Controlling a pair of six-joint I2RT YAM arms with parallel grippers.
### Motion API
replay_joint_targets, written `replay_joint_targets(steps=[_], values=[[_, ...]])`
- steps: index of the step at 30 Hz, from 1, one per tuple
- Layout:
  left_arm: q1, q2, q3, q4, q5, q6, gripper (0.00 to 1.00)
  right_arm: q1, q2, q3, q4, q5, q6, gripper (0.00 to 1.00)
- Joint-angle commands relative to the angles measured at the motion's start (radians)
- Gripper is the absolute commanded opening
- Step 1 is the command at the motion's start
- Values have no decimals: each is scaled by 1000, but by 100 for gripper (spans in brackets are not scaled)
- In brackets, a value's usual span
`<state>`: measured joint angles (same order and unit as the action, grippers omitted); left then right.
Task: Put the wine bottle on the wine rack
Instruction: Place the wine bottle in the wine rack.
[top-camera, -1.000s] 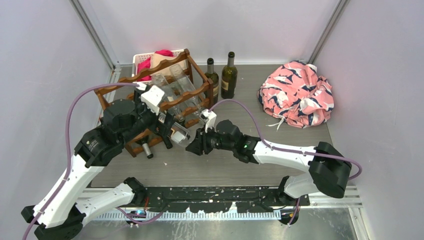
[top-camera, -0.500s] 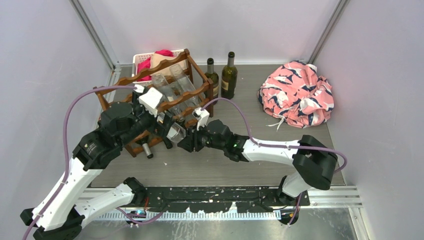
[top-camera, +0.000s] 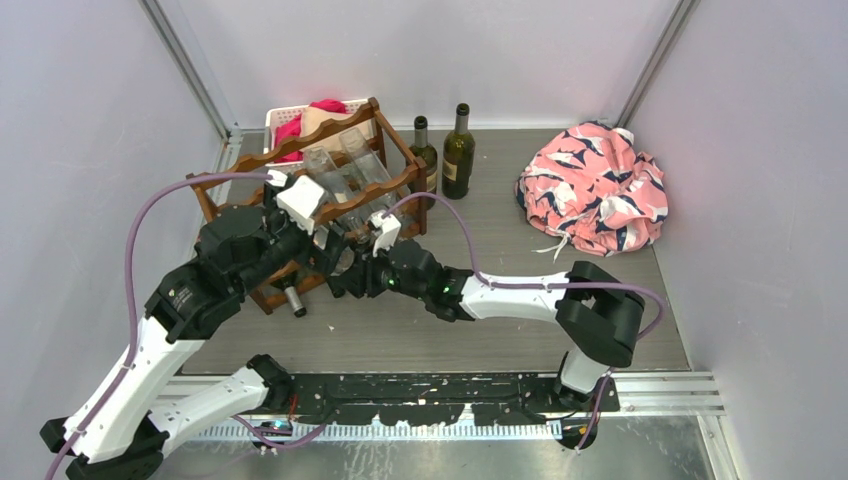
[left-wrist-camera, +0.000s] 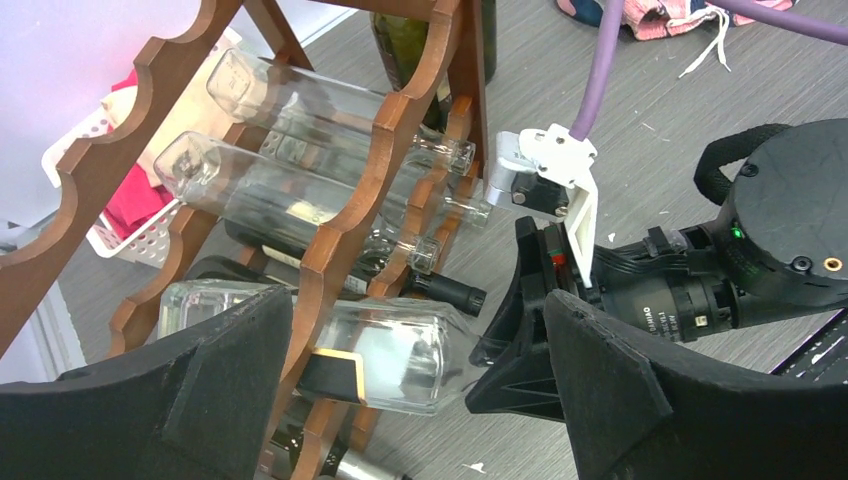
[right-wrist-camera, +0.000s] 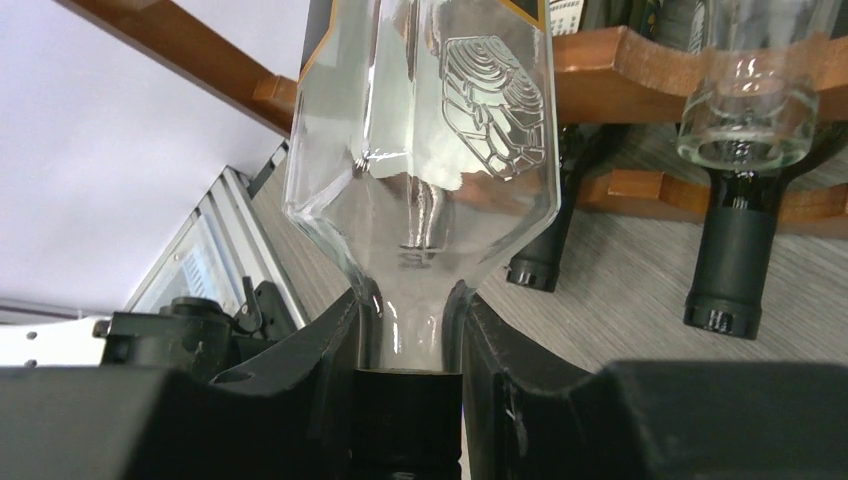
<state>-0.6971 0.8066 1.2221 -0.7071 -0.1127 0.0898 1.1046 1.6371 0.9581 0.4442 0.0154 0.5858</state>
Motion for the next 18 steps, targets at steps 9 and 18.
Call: replay_joint_targets(steps=[9,18], values=[[6,-17,10,115,-19,33,96,16,34,162,371,119,-11,1],[7,-23,4,149,-40,61,96,19,99,232,378,174,-10,1]])
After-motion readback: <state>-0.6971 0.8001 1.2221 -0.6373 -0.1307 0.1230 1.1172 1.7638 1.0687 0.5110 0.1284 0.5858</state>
